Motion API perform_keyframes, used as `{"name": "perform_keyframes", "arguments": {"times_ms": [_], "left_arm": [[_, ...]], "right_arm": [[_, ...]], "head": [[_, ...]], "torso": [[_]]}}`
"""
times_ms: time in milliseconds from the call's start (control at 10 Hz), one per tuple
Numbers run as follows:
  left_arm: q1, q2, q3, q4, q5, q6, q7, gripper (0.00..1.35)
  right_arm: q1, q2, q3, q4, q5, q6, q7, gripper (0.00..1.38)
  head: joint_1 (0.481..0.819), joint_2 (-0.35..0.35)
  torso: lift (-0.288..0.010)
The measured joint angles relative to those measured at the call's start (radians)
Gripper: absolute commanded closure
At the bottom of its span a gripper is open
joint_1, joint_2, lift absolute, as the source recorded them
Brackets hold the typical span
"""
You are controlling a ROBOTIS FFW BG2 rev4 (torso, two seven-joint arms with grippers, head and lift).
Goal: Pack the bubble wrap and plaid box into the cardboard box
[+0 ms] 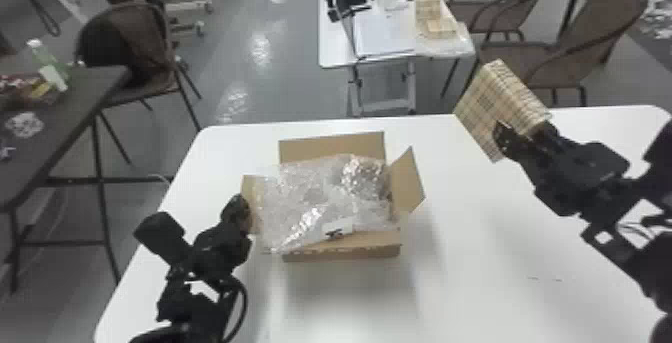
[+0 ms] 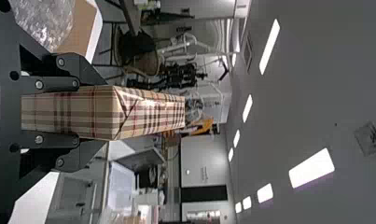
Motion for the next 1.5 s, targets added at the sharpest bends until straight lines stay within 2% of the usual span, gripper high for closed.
{"name": "perform_keyframes", "arguments": {"times_ms": [100, 200, 500, 700, 1000, 1100, 1300, 1400, 1500], "left_arm": [[-0.005, 0.001, -0.006, 0.004, 0.0, 0.002, -0.001, 1.21], [-0.011, 0.002, -0.011, 0.008, 0.0, 0.003, -0.001, 1.21], [-0.021, 0.004, -0.017, 0.016, 0.0, 0.006, -0.002, 1.21], [-0.027, 0.005, -0.028, 0.017, 0.0, 0.007, -0.002, 1.21], [-0.037, 0.004, -0.044, 0.021, 0.0, 0.007, -0.002, 1.21], [-0.039, 0.004, -0.045, 0.022, 0.0, 0.007, -0.002, 1.21], [-0.039, 0.005, -0.043, 0.022, 0.004, 0.001, -0.002, 1.21], [-0.038, 0.005, -0.04, 0.022, 0.006, -0.001, -0.002, 1.21], [-0.038, 0.006, -0.039, 0.021, 0.007, -0.002, -0.002, 1.21]], "right_arm": [[-0.063, -0.021, 0.041, 0.017, -0.019, 0.061, 0.074, 1.04], [-0.122, -0.03, 0.075, 0.044, -0.025, 0.116, 0.149, 1.04], [-0.253, -0.029, 0.156, 0.18, -0.057, 0.254, 0.311, 1.04], [-0.318, -0.011, 0.197, 0.305, -0.066, 0.288, 0.373, 1.04], [-0.376, 0.007, 0.235, 0.397, -0.055, 0.297, 0.405, 1.02], [-0.383, 0.009, 0.244, 0.404, -0.041, 0.305, 0.406, 0.84], [-0.379, 0.011, 0.245, 0.396, -0.012, 0.335, 0.403, 0.65], [-0.371, 0.011, 0.239, 0.377, 0.01, 0.344, 0.392, 0.45], [-0.362, 0.011, 0.23, 0.361, 0.019, 0.349, 0.383, 0.31]], "head": [[0.695, 0.263], [0.695, 0.291], [0.695, 0.346], [0.695, 0.35], [0.695, 0.35], [0.695, 0.35], [0.695, 0.35], [0.695, 0.35], [0.695, 0.35]], "torso": [[-0.089], [-0.089], [-0.089], [-0.089], [-0.089], [-0.089], [-0.089], [-0.089], [-0.089]]}}
